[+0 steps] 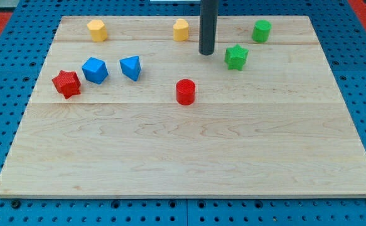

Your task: Move the green star to the bottom left of the green circle

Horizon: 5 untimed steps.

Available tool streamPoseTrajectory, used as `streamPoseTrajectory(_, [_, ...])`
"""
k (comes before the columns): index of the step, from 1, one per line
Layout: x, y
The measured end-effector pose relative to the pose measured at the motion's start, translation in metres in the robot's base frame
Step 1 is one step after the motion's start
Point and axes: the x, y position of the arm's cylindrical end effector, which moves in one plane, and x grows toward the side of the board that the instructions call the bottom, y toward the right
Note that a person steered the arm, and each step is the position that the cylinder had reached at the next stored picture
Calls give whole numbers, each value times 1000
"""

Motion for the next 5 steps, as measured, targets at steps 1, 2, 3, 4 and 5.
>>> streamPoseTrajectory(1, [-8, 38])
streamPoseTrajectory(2, [21, 54])
streamPoseTrajectory(3, [41, 69])
streamPoseTrajectory(4, [50, 93])
streamPoseTrajectory(5, [52, 104])
